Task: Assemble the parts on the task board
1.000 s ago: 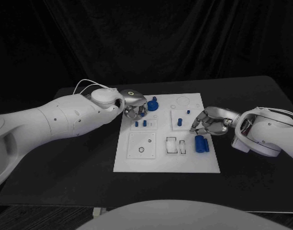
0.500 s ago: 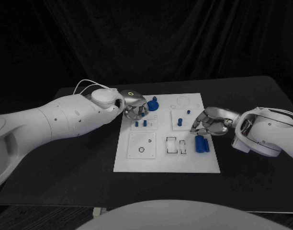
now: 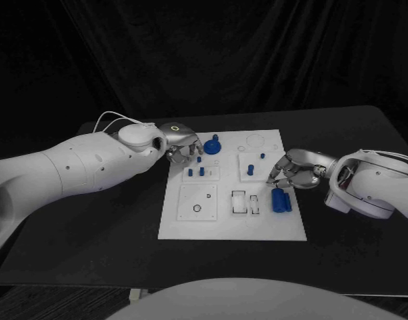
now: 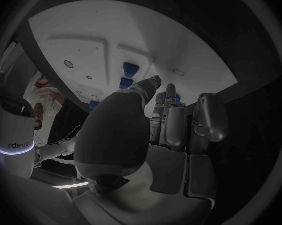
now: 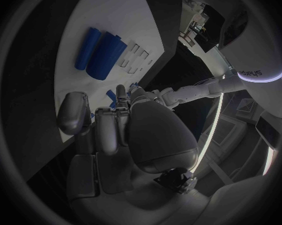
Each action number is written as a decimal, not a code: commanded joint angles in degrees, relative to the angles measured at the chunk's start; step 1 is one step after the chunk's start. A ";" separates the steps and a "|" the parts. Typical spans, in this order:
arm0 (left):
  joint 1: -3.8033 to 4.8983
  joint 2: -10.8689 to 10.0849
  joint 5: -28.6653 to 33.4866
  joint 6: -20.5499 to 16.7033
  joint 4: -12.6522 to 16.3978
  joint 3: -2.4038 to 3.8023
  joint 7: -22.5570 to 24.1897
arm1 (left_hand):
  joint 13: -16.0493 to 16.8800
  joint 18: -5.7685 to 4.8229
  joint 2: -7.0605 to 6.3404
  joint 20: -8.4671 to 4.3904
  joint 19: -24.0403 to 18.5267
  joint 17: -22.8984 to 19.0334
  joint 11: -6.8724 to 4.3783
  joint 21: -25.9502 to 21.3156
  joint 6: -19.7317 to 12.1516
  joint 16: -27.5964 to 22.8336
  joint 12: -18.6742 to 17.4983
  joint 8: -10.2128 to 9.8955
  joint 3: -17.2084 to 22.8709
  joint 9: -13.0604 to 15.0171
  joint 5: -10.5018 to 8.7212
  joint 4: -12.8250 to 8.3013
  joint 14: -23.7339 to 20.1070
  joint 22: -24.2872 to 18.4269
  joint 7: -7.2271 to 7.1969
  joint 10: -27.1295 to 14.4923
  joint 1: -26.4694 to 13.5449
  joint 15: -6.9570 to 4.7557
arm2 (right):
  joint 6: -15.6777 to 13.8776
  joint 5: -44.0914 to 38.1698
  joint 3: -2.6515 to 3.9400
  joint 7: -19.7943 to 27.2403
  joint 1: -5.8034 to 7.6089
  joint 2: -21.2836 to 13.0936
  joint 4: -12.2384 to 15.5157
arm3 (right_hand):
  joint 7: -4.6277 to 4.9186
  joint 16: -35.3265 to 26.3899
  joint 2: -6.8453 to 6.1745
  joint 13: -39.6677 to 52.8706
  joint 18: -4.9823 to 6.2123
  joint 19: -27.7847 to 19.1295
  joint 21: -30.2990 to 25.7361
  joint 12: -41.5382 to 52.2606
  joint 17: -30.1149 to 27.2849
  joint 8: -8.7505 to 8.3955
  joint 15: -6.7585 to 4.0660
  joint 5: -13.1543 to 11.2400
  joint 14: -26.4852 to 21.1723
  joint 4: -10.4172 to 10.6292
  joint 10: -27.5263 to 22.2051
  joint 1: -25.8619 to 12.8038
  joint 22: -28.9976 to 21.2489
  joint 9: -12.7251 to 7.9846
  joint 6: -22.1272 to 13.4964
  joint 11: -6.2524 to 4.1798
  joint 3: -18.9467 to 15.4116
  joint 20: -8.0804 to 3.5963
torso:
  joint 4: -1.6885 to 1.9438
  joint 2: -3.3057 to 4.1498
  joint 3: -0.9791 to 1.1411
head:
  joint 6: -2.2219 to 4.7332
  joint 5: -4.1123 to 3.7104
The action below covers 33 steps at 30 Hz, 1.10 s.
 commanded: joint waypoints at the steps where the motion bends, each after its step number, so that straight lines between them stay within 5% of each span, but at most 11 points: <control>1: -0.02 -1.18 0.35 -9.27 1.10 0.05 0.44 | -0.08 0.84 0.16 0.41 0.21 0.19 -0.04 0.42 0.00 0.30 -0.28 0.24 0.13 -0.03 -0.67 0.49 0.16 9.30 0.00 -0.72 -0.45 0.31 | -0.64 -0.01 0.03 -0.82 -0.09 -0.35 0.31 | 0.11 -0.36 -0.23 -13.94 0.79 -0.29 -0.26 -0.21 -0.06 -0.08 -0.46 0.35 1.14 -0.11 0.32 0.60 8.00 -0.02 -0.05 -0.74 0.29 0.10 | 0.01 -0.01 -0.01 | 0.01 0.02; 6: 0.68 -4.04 6.07 -13.29 3.72 0.06 1.46 | -0.54 0.79 0.13 0.47 0.48 0.36 0.36 0.64 0.92 0.54 -1.03 0.63 0.58 -0.08 -0.73 1.57 0.40 9.38 0.33 -2.48 -0.29 0.43 | -1.31 -0.01 0.03 -0.96 -0.01 -1.06 0.62 | 0.11 -0.47 -0.45 -14.20 0.85 -0.42 -0.57 -0.34 -0.26 -0.03 -0.45 0.29 1.07 -0.17 0.15 0.67 7.92 0.00 0.02 -0.74 0.25 0.11 | 0.01 -0.01 -0.01 | 0.01 -0.32; 8: 1.79 -5.81 8.59 -13.83 5.24 0.05 2.28 | -0.83 0.82 -0.36 0.74 0.35 0.51 1.30 0.22 0.98 0.70 -1.35 0.55 0.53 -0.25 -0.43 1.92 0.43 9.29 1.67 -3.50 -0.20 0.84 | -1.57 -0.01 0.03 -1.18 0.15 -1.53 0.85 | 0.11 -0.53 -0.52 -14.24 0.85 -0.43 -0.59 -0.36 -0.35 -0.02 -0.44 0.26 1.04 -0.18 0.13 0.67 7.92 0.01 0.04 -0.73 0.23 0.12 | 0.00 0.00 -0.01 | 0.01 -0.30; 12: 3.80 -8.41 10.32 -13.58 7.39 0.05 2.36 | -1.25 1.02 -1.30 0.92 -0.10 0.08 1.02 -0.79 1.33 0.44 -1.72 0.63 0.25 -0.35 -0.47 1.80 0.17 9.05 0.65 -4.77 0.47 0.92 | -1.89 -0.01 0.04 -1.44 0.52 -1.91 0.98 | 0.11 -0.60 -0.58 -14.36 0.86 -0.45 -0.66 -0.43 -0.49 0.00 -0.44 0.21 0.99 -0.17 0.05 0.67 7.90 0.02 0.08 -0.73 0.21 0.12 | 0.02 0.00 -0.01 | 0.01 -0.14; 19: 6.55 -14.13 13.27 -15.59 12.62 0.04 2.37 | -1.96 1.79 -1.07 1.26 -2.50 -3.94 1.25 -5.45 1.80 -2.58 -1.70 0.59 -0.80 -0.67 -1.12 3.46 -2.44 7.97 1.33 -7.58 -0.03 1.24 | -2.83 -0.02 0.04 -1.57 2.60 -1.88 1.14 | 0.11 -0.76 -0.66 -15.07 0.89 -0.52 -0.81 -0.80 -0.75 0.06 -0.43 0.13 0.89 -0.13 -0.38 0.66 7.86 0.05 0.18 -0.72 0.18 0.13 | 0.03 -0.03 -0.01 | 0.01 0.11; 22: 6.95 -15.63 18.10 -16.06 14.05 0.03 4.22 | -2.13 4.85 -0.52 2.10 -14.66 -22.36 1.33 -26.64 1.99 -18.06 -0.25 0.37 -2.78 -1.14 -1.22 5.28 -15.89 2.90 1.86 -11.62 0.13 2.16 | -3.78 -0.03 0.04 -1.40 4.14 -1.61 1.00 | -0.04 -2.10 -0.75 -20.05 1.09 -0.76 -1.88 -4.09 -2.83 0.16 -0.58 -0.05 0.30 0.46 -2.88 0.77 7.55 0.11 0.32 -0.89 0.34 0.06 | -0.02 -0.03 -0.01 | 0.01 -0.05; 24: 7.07 -16.14 21.70 -15.66 14.47 0.02 5.89 | -1.86 5.08 -0.21 2.52 -16.36 -23.62 2.05 -29.52 2.07 -18.96 0.97 0.31 -3.80 -1.33 -1.27 6.19 -17.80 2.42 2.48 -12.63 0.03 2.73 | -4.59 -0.04 0.04 -1.17 4.88 -1.40 0.90 | -0.23 -4.16 -0.98 -22.85 1.48 -1.28 -4.24 -6.44 -5.59 0.25 -0.79 -0.25 -0.21 1.04 -3.46 0.93 6.77 0.18 0.48 -1.09 0.45 -0.15 | -0.01 -0.05 0.00 | 0.01 -0.36; 26: 7.15 -16.51 27.14 -14.97 14.70 0.01 8.37 | -1.28 4.20 0.51 3.13 -14.63 -27.35 3.08 -25.88 1.91 -22.78 2.71 0.18 -4.47 -1.55 -0.07 7.16 -22.94 3.85 3.05 -12.68 -0.20 3.78 | -5.81 -0.04 0.04 -0.66 5.60 -1.06 0.63 | -0.47 -6.27 -1.27 -24.80 1.69 -1.21 -6.05 -8.31 -8.04 0.23 -1.11 -0.63 -0.19 1.44 -3.28 1.10 5.97 0.21 0.46 -1.29 0.48 -0.49 | 0.00 -0.04 -0.02 | 0.01 -0.75; 27: 7.17 -16.63 30.35 -14.46 14.74 0.01 9.83 | -0.60 4.50 1.19 3.82 -17.81 -28.98 4.08 -30.27 2.21 -25.86 4.63 0.27 -5.51 -1.71 2.24 8.23 -27.05 3.30 4.01 -13.47 -0.76 4.93 | -6.51 -0.05 0.04 -0.27 5.89 -0.79 0.38 | -0.45 -7.59 -1.26 -26.44 1.85 -1.15 -7.09 -9.73 -9.53 0.29 -1.25 -0.96 -0.21 1.53 -3.49 1.20 5.49 0.25 0.60 -1.46 0.54 -0.62 | 0.03 -0.13 -0.04 | 0.01 -0.94; 30: 7.11 -16.73 38.50 -12.47 14.57 -0.01 14.08 | 0.08 4.69 2.26 4.96 -26.94 -31.76 5.41 -40.23 2.39 -30.67 6.67 0.28 -7.12 -2.00 2.95 9.69 -34.03 1.38 5.55 -17.35 -1.12 7.11 | -8.34 -0.05 0.04 0.88 6.34 0.06 -0.59 | -0.53 -9.96 -1.50 -31.03 1.93 -0.69 -8.42 -14.03 -11.78 0.32 -1.40 -1.69 -0.13 1.61 -4.36 1.37 4.72 0.30 0.75 -1.59 0.50 -0.81 | 0.04 -0.16 -0.15 | 0.01 -1.12; 33: 6.76 -16.89 46.79 -10.15 14.52 -0.02 19.23 | 0.68 3.81 2.99 5.82 -32.68 -34.36 3.82 -43.22 3.13 -33.78 9.22 0.50 -8.66 -2.16 4.07 10.27 -38.76 1.16 6.57 -20.84 -0.23 8.77 | -10.24 -0.05 0.04 1.95 6.59 1.12 -1.95 | -0.60 -15.00 -1.87 -41.24 2.43 -1.14 -12.32 -23.63 -17.22 0.23 -1.41 -2.68 -1.09 1.44 -7.18 1.98 3.10 0.32 0.66 -1.55 0.50 -0.89 | 0.04 -0.10 -0.09 | 0.01 -1.03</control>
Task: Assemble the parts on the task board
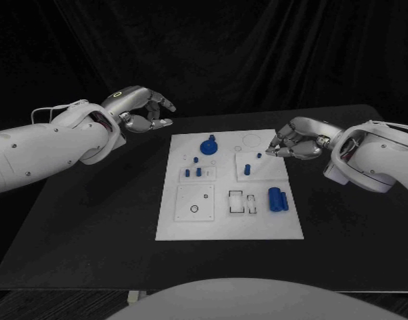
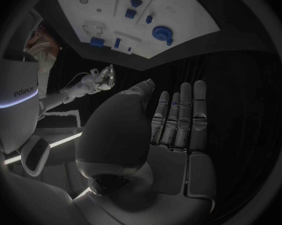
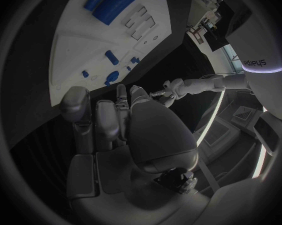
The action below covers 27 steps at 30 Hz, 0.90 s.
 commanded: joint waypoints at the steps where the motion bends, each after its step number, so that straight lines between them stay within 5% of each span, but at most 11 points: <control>1: -0.45 -0.23 18.86 3.50 0.22 0.04 11.41 | 0.27 -1.31 1.22 0.96 -5.80 -3.25 -0.44 -3.72 0.37 -3.78 2.27 0.18 -2.21 -0.27 2.12 1.19 -5.39 0.67 0.98 -3.61 -0.88 2.45 | -5.35 -0.05 0.03 2.02 0.25 0.74 -1.13 | 0.07 -4.72 -0.40 -44.75 1.47 -0.31 -3.32 -22.62 -5.17 0.19 0.01 -0.61 -1.20 0.20 -2.87 0.77 2.63 0.07 0.10 -0.06 0.10 -0.34 | 0.07 0.01 -0.04 | 0.01 0.08; 5: -1.76 -0.94 27.18 5.94 1.13 0.03 16.84 | -1.16 -2.13 4.77 2.68 -13.01 -11.33 -0.51 -11.80 -0.10 -10.56 6.31 -0.13 -8.10 -1.18 8.14 1.62 -13.08 -2.92 1.14 -9.71 -6.00 4.50 | -7.34 -0.18 0.03 2.86 0.35 1.83 -2.87 | 0.25 -16.90 -0.62 -57.99 2.52 -1.07 -11.50 -38.92 -17.71 -0.08 0.13 -3.17 -2.82 0.09 -2.29 1.96 -1.14 0.08 -0.09 0.25 0.48 -0.31 | 0.02 0.05 0.00 | 0.01 0.28; 7: -2.92 -1.26 31.76 8.94 1.67 0.03 19.52 | -2.19 -2.13 5.72 2.85 -16.08 -14.10 -0.71 -15.07 -0.58 -13.45 6.58 -0.23 -9.92 -1.48 9.20 1.77 -16.74 -4.92 0.93 -12.15 -6.70 4.18 | -8.61 -1.19 0.03 3.33 0.34 2.76 -4.49 | 0.30 -19.51 -0.76 -60.32 2.78 -1.09 -14.37 -43.44 -19.76 -0.58 0.19 -7.23 -2.57 -0.24 -1.27 3.18 -2.56 -0.15 -0.45 0.13 1.43 -0.21 | 0.04 0.06 0.01 | 0.01 -0.14; 8: -3.31 -1.33 33.02 10.20 1.80 0.03 20.23 | -3.29 -2.63 7.28 3.25 -19.73 -16.58 -0.94 -18.11 -1.63 -17.01 5.58 -0.36 -11.10 -1.91 9.38 2.03 -21.87 -6.73 0.93 -15.35 -8.41 3.85 | -9.13 -1.75 0.03 3.44 0.32 3.07 -5.05 | -0.13 -21.06 -1.06 -61.91 2.95 -0.98 -15.99 -46.34 -20.86 -1.25 -0.31 -8.07 -2.47 -0.21 -0.03 3.77 -3.39 -0.67 0.22 -0.52 2.23 -0.46 | 0.01 -0.01 -0.01 | 0.01 -0.23; 10: -4.25 -1.48 35.63 13.54 2.01 0.02 21.58 | -5.07 -3.51 9.29 4.15 -24.22 -21.91 -2.06 -21.89 -3.38 -24.34 3.19 -0.42 -12.75 -2.65 7.84 1.76 -30.52 -9.30 0.00 -20.83 -10.58 3.62 | -10.23 -3.43 0.03 3.59 0.18 3.82 -6.44 | -0.38 -22.00 -1.70 -62.71 3.03 -0.94 -17.02 -47.89 -21.57 -2.09 -0.48 -8.63 -2.46 -0.15 0.51 3.89 -3.90 -1.23 0.08 -0.84 2.38 -0.62 | 0.04 -0.03 -0.04 | 0.01 -0.51; 12: -4.95 -1.67 37.29 15.98 2.25 0.02 22.24 | -7.56 -3.15 11.34 4.68 -28.45 -28.66 -3.66 -22.03 -5.79 -31.77 0.46 -0.26 -16.49 -3.94 6.40 1.93 -35.99 -14.00 -1.07 -26.64 -12.14 3.49 | -11.02 -4.83 0.03 3.69 0.06 4.33 -7.37 | -0.51 -24.44 -2.50 -63.94 3.31 -1.27 -19.68 -50.25 -23.67 -3.71 -0.46 -9.56 -2.85 0.17 0.99 3.92 -5.07 -2.48 -0.63 -0.86 2.59 -0.66 | 0.00 0.00 -0.01 | 0.01 -0.47; 14: -5.66 -1.93 39.01 18.45 2.51 0.02 22.79 | -8.48 -1.98 13.23 5.73 -29.98 -32.29 -3.85 -21.88 -7.32 -35.23 0.04 -0.60 -20.88 -5.11 5.36 1.68 -37.72 -18.78 -1.56 -29.44 -11.44 3.76 | -11.68 -6.28 0.02 3.75 -0.07 4.79 -8.16 | -0.46 -25.22 -3.04 -64.60 3.31 -1.20 -20.37 -51.52 -24.12 -4.26 -0.47 -9.83 -2.77 0.22 1.58 4.11 -5.45 -3.13 -0.20 -0.76 2.76 -0.63 | 0.00 -0.01 -0.02 | 0.01 -0.60; 16: -6.33 -2.19 41.01 20.54 2.79 0.01 23.17 | -9.04 -1.76 14.58 6.34 -32.43 -34.22 -5.23 -21.98 -14.89 -38.98 -2.64 -0.89 -23.85 -6.84 4.15 1.64 -41.50 -21.54 -2.70 -33.49 -13.04 3.26 | -12.17 -7.24 0.02 3.82 -0.21 5.13 -8.70 | -0.25 -27.65 -4.06 -65.42 3.53 -1.64 -22.65 -53.38 -26.16 -4.49 -0.25 -10.33 -3.13 0.24 1.42 4.57 -6.45 -3.78 1.26 -0.59 2.93 -0.50 | 0.08 -0.11 -0.18 | 0.01 -0.62; 19: -7.02 -2.48 43.23 22.35 3.08 0.01 23.44 | -9.23 -0.82 15.82 7.06 -33.39 -34.57 -5.20 -21.92 -20.30 -40.52 -3.27 -1.34 -26.34 -8.28 4.24 1.65 -42.57 -24.36 -2.88 -35.25 -12.27 3.36 | -12.96 -8.03 0.02 3.75 -0.50 5.46 -9.14 | 0.36 -26.35 -5.49 -66.08 3.72 -2.38 -25.26 -55.63 -23.71 -5.46 0.35 -9.41 -2.79 0.14 -0.81 6.23 -7.44 -4.96 2.07 0.04 3.72 -0.12 | 0.07 -0.08 -0.15 | 0.01 -0.47; 23: -7.82 -2.83 45.00 23.93 3.29 0.01 23.85 | -9.26 -0.38 16.93 7.48 -34.05 -34.57 -5.19 -21.89 -21.78 -40.89 -3.20 -1.38 -27.21 -8.71 4.90 1.61 -42.62 -25.92 -3.00 -35.97 -11.41 3.52 | -13.89 -9.14 0.02 3.09 -0.75 5.76 -9.47 | 0.58 -17.91 -6.84 -66.18 2.30 1.16 -14.89 -56.69 -14.62 -6.08 0.23 -7.66 0.35 0.35 -2.44 7.26 -3.15 -5.95 3.38 0.23 4.65 -0.24 | 0.06 -0.08 -0.13 | 0.01 -0.92; 27: -8.20 -3.16 45.66 24.58 3.65 0.01 24.17 | -9.22 -0.20 17.46 7.69 -34.02 -34.49 -5.02 -21.81 -22.38 -40.79 -2.80 -1.44 -27.37 -8.81 5.38 1.61 -42.20 -26.49 -2.98 -35.93 -10.73 3.64 | -15.04 -11.68 0.02 2.13 -0.85 5.80 -9.49 | 0.17 -17.31 -7.83 -66.24 0.46 4.81 -2.00 -57.37 -14.91 -6.49 0.08 -7.25 1.26 0.48 -3.67 6.91 1.98 -6.45 4.09 0.13 4.94 -0.55 | 0.07 -0.07 -0.14 | 0.01 -0.78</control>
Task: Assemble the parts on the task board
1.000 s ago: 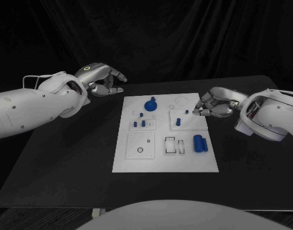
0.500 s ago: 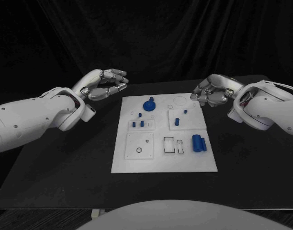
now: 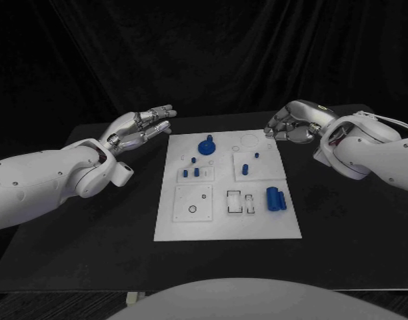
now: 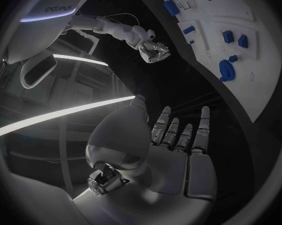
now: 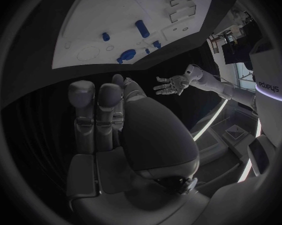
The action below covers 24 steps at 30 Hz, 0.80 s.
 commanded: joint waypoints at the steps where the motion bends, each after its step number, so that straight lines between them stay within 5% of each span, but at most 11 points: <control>1: -0.24 -0.23 4.19 3.72 0.53 0.08 7.79 | 0.01 1.18 0.56 0.17 -0.39 0.12 0.30 0.05 -0.51 -0.03 0.47 -0.28 -0.50 -0.08 0.37 -0.04 0.56 -0.25 0.14 -0.14 0.32 0.22 | -3.54 -5.59 0.04 -1.24 -0.16 0.03 -0.02 | -0.43 4.30 -1.11 -0.21 -2.18 2.73 11.10 -1.01 3.63 -0.90 -0.19 0.29 2.08 -0.01 -1.82 -0.11 4.72 -0.51 -0.09 0.10 0.50 -0.26 | 0.00 0.00 0.03 | 0.01 0.03; 2: -0.28 -0.30 4.26 3.85 0.63 0.08 7.81 | 0.02 1.24 0.67 0.22 -0.29 0.16 0.32 0.10 -0.79 0.04 0.61 -0.31 -0.61 -0.11 0.44 -0.03 0.77 -0.43 0.06 -0.12 0.50 0.26 | -3.69 -6.73 0.04 -1.49 -0.17 0.08 -0.07 | -0.88 7.29 -1.34 -1.38 -2.94 3.47 15.05 -3.90 6.31 -1.71 1.10 -0.18 2.55 0.00 -7.35 -0.77 6.51 -1.02 -0.84 1.88 0.68 0.25 | 0.00 -0.01 0.03 | 0.01 -0.03; 3: -0.32 -0.34 4.32 3.99 0.72 0.08 7.82 | 0.02 1.30 0.75 0.25 -0.17 0.19 0.31 0.13 -0.88 0.10 0.69 -0.31 -0.71 -0.12 0.45 -0.02 0.94 -0.57 -0.01 -0.13 0.62 0.30 | -3.84 -7.96 0.04 -1.69 -0.19 0.15 -0.15 | -0.98 7.94 -1.39 -1.75 -3.18 3.65 16.46 -4.46 6.79 -1.97 1.45 -0.33 2.51 -0.03 -8.28 -0.99 7.16 -1.18 -1.06 2.35 0.76 0.48 | 0.02 -0.02 0.03 | 0.01 -0.09; 7: -0.44 -0.39 4.48 4.66 1.00 0.08 7.75 | 0.00 1.40 1.20 0.38 0.30 0.28 0.53 0.23 -1.37 0.26 0.85 -0.33 -1.05 -0.17 0.45 0.01 1.51 -1.07 0.15 -0.30 0.87 0.59 | -3.77 -14.03 0.04 -2.71 -0.43 0.68 -0.68 | -1.32 18.45 -2.21 -2.83 -3.98 4.19 22.54 -4.75 18.04 -2.64 1.81 -1.67 3.67 -0.16 -8.53 -1.30 10.03 -1.76 -1.18 2.76 1.08 1.06 | -0.02 0.02 0.05 | 0.01 -0.45; 16: -0.56 -0.84 4.57 4.30 2.17 0.08 8.41 | 0.03 1.39 1.81 0.40 0.62 0.36 0.53 0.23 -1.63 0.42 1.24 -0.33 -1.30 -0.18 0.51 0.03 2.03 -1.58 0.18 -0.35 1.07 0.83 | -1.82 -23.70 0.04 -3.67 -1.51 2.42 -2.26 | -0.02 21.78 -3.19 -4.02 -3.76 3.09 22.52 -4.95 20.60 -3.66 2.61 -4.63 2.47 -0.34 -10.38 -2.41 10.96 -2.58 -1.71 3.61 0.95 2.04 | -0.01 0.02 0.04 | 0.01 -0.80; 21: -0.60 -1.47 4.58 3.80 3.41 0.08 9.16 | 0.06 1.29 1.74 -0.03 -0.99 0.18 0.47 -0.14 -2.12 -0.17 1.92 -0.36 -2.71 -0.21 -0.33 0.05 1.09 -2.94 0.31 -0.33 0.42 0.20 | 0.04 -27.31 0.04 -3.99 -2.20 3.83 -3.46 | -0.06 22.96 -3.58 -4.19 -3.26 2.09 20.77 -5.18 21.67 -3.45 1.66 -5.36 1.73 -0.47 -14.34 -1.87 10.48 -2.64 -0.97 4.04 1.06 1.71 | 0.04 0.09 0.04 | 0.01 -0.98; 23: -0.62 -1.73 4.65 3.72 3.86 0.08 9.35 | -0.02 1.39 2.04 -0.96 -8.16 -0.16 0.16 -0.96 -3.98 -1.12 1.65 -0.49 -4.64 -0.36 -3.26 -0.07 -0.75 -15.05 0.10 -1.00 -1.90 -0.98 | 0.61 -27.95 0.04 -4.04 -2.40 4.37 -4.04 | 0.01 23.58 -3.60 -4.11 -3.34 2.16 21.21 -4.93 22.38 -3.60 1.71 -5.27 1.85 -0.43 -14.56 -1.92 10.57 -2.72 -1.19 4.14 1.06 1.69 | 0.04 0.06 0.02 | 0.01 -0.77; 24: -0.64 -1.89 5.02 3.69 4.09 0.08 9.45 | -0.06 1.41 2.09 -1.00 -9.08 -0.26 0.06 -1.04 -4.68 -1.33 1.41 -0.55 -4.98 -0.43 -3.87 -0.02 -1.24 -16.51 0.00 -1.29 -2.31 -1.10 | 0.92 -28.19 0.04 -4.07 -2.47 4.65 -4.34 | 0.01 23.91 -3.60 -4.05 -3.37 2.18 21.42 -4.73 22.72 -3.80 1.74 -5.16 1.88 -0.38 -14.78 -1.95 10.60 -2.82 -1.49 4.18 1.08 1.69 | 0.07 0.07 0.01 | 0.01 -0.73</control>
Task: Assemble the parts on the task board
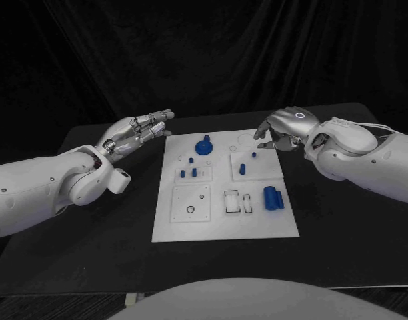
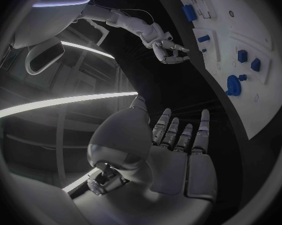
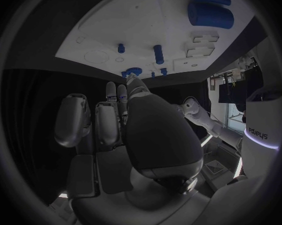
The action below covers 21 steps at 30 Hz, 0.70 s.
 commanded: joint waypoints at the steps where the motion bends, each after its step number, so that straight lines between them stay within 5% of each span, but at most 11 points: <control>1: -0.10 -0.37 1.98 0.18 0.80 0.06 9.06 | -0.16 0.63 0.11 -0.53 -4.76 -0.50 -0.44 -0.65 -3.40 -0.90 -1.03 -0.41 -1.60 -0.28 -3.17 0.06 -2.30 -9.16 -0.65 -1.44 -2.22 -1.03 | 2.25 -5.30 0.06 -1.68 -0.29 0.65 -0.88 | 0.09 0.64 -0.12 0.17 0.08 0.38 0.50 0.45 0.62 -0.21 -0.20 0.00 1.59 -0.21 -0.73 0.13 9.78 -0.12 -0.41 0.08 0.14 -0.24 | 0.07 0.03 -0.03 | 0.01 0.32; 3: -0.13 -0.64 4.09 0.72 1.16 0.06 9.03 | -0.24 1.10 -0.09 -1.19 -5.67 -0.81 -0.75 -0.80 -3.78 -1.22 -1.48 -0.42 -2.09 -0.29 -4.57 0.06 -3.30 -11.72 -0.67 -1.82 -2.61 -1.86 | 3.16 -5.54 0.06 -1.87 -0.38 1.04 -1.30 | 0.23 0.93 -0.06 0.25 0.06 0.38 0.69 0.75 0.84 -0.45 -0.12 0.24 1.59 -0.17 -0.96 0.10 9.79 -0.26 -0.81 0.13 0.20 -0.21 | 0.02 0.01 -0.02 | 0.01 0.46; 6: -0.19 -1.08 7.63 1.87 1.58 0.06 8.97 | -0.48 1.14 -0.59 -2.10 -9.27 -0.84 -1.61 -2.20 -8.04 -1.25 -3.52 -0.74 -3.28 -0.69 -7.55 0.07 -3.38 -28.01 -1.60 -3.44 -4.63 -2.40 | 4.57 -5.63 0.06 -2.26 -0.46 1.59 -1.80 | 0.24 0.97 -0.10 0.28 0.11 0.22 0.47 0.99 0.66 -0.76 0.04 0.42 1.41 -0.03 -1.65 -0.28 9.70 -0.44 -1.37 0.30 0.11 -0.12 | -0.02 0.03 -0.01 | 0.01 0.57; 7: -0.21 -1.17 8.16 2.09 1.63 0.06 9.01 | -0.59 1.22 -1.27 -2.02 -9.43 -0.84 -1.60 -2.23 -9.10 -1.25 -4.27 -0.84 -3.65 -0.77 -9.42 0.01 -3.38 -28.55 -1.80 -3.97 -5.24 -2.72 | 4.83 -5.64 0.06 -2.33 -0.48 1.70 -1.92 | 0.35 0.96 -0.11 0.29 0.12 0.17 0.42 1.04 0.58 -0.81 0.09 0.43 1.35 -0.03 -1.86 -0.35 9.68 -0.47 -1.48 0.34 0.10 -0.08 | 0.00 0.02 -0.02 | 0.01 0.53; 8: -0.22 -1.28 8.75 2.40 1.68 0.06 9.08 | -0.74 1.26 -2.60 -1.60 -9.51 -0.84 -2.04 -2.28 -11.24 -1.25 -5.46 -0.98 -4.22 -0.94 -11.91 -0.13 -3.38 -29.24 -2.60 -4.76 -6.58 -2.93 | 5.14 -5.66 0.06 -2.41 -0.50 1.86 -2.09 | 0.39 0.90 -0.14 0.30 0.15 0.11 0.31 1.10 0.45 -0.87 0.09 0.39 1.27 -0.03 -2.09 -0.43 9.64 -0.52 -1.62 0.36 0.07 -0.06 | 0.00 0.00 -0.02 | 0.01 0.50; 12: -0.28 -1.85 11.50 3.48 2.21 0.06 9.21 | -1.22 1.95 -12.67 -2.47 -9.86 -0.84 -3.98 -2.72 -19.95 -1.25 -9.28 -1.58 5.13 -1.64 -11.98 0.44 -3.38 -34.03 -5.70 -6.43 -13.21 -3.60 | 6.11 -5.70 0.06 -2.63 -0.65 2.54 -2.84 | 0.83 0.92 -0.12 0.39 0.22 -0.12 0.02 1.43 0.25 -0.86 0.22 -0.01 1.05 0.04 -2.91 -0.95 9.53 -0.58 -1.71 0.47 -0.06 0.06 | 0.01 -0.06 -0.04 | 0.01 0.29; 13: -0.28 -1.95 11.94 3.57 2.33 0.06 9.13 | -1.20 1.99 -13.70 -3.01 -9.87 -0.84 -4.15 -2.85 -19.81 -1.25 -9.21 -1.57 5.86 -1.61 -11.93 0.41 -3.38 -35.31 -6.70 -6.37 -13.53 -3.89 | 6.16 -5.70 0.06 -2.63 -0.68 2.63 -2.93 | 0.81 0.87 -0.12 0.40 0.25 -0.17 -0.10 1.46 0.15 -0.86 0.22 -0.04 1.00 0.02 -3.00 -0.96 9.50 -0.59 -1.72 0.49 -0.06 0.07 | 0.01 -0.05 -0.04 | 0.01 0.27; 14: -0.29 -2.04 12.37 3.68 2.45 0.06 9.04 | -1.25 1.98 -14.30 -3.67 -9.85 -0.84 -4.66 -2.94 -19.95 -1.25 -9.46 -1.63 6.68 -1.64 -11.96 0.39 -3.38 -36.17 -8.64 -6.41 -13.67 -4.82 | 6.16 -5.70 0.06 -2.64 -0.70 2.72 -3.01 | 0.79 0.88 -0.10 0.41 0.25 -0.18 -0.11 1.48 0.16 -0.85 0.23 -0.05 0.99 0.02 -3.03 -0.96 9.49 -0.59 -1.71 0.49 -0.05 0.07 | -0.01 -0.01 -0.03 | 0.01 0.26; 16: -0.30 -2.13 12.92 3.64 2.53 0.06 8.93 | -1.30 2.00 -13.69 -2.60 -9.85 -0.84 -5.34 -2.94 -19.88 -1.25 -9.74 -1.65 7.99 -1.63 -11.97 0.37 -3.38 -36.17 -8.42 -6.51 -13.84 -5.18 | 6.13 -5.71 0.06 -2.63 -0.74 2.88 -3.21 | 0.79 0.90 -0.09 0.41 0.25 -0.19 -0.13 1.50 0.18 -0.84 0.23 -0.05 0.99 0.02 -3.05 -0.97 9.49 -0.59 -1.71 0.49 -0.05 0.08 | -0.01 0.00 -0.01 | 0.01 0.21; 18: -0.30 -2.14 13.23 3.65 2.51 0.06 8.79 | -1.29 2.10 -13.73 -3.35 -9.85 -0.84 -4.78 -2.94 -19.86 -1.25 -9.72 -1.66 8.31 -1.63 -11.96 0.35 -3.38 -36.17 -8.65 -6.48 -14.17 -6.09 | 6.18 -5.71 0.06 -2.62 -0.76 3.05 -3.45 | 0.79 0.90 -0.09 0.41 0.25 -0.19 -0.13 1.50 0.18 -0.84 0.23 -0.05 0.99 0.02 -3.05 -0.97 9.49 -0.59 -1.71 0.49 -0.05 0.08 | -0.05 -0.02 0.00 | 0.01 0.15; 21: -0.31 -2.07 13.54 3.55 2.42 0.06 8.65 | -1.32 2.74 -13.28 -7.88 -9.85 -0.84 -6.28 -2.94 -19.87 -1.25 -9.91 -1.68 8.77 -1.64 -11.95 0.31 -3.38 -36.17 -8.70 -6.49 -14.70 -6.65 | 6.47 -5.52 0.06 -2.60 -0.78 3.28 -3.89 | 0.90 0.90 0.04 0.46 0.26 -0.22 -0.13 1.66 0.14 -0.79 0.25 0.08 0.94 0.01 -3.07 -1.01 9.48 -0.57 -1.63 0.48 0.01 0.10 | -0.05 -0.02 -0.01 | 0.01 -0.04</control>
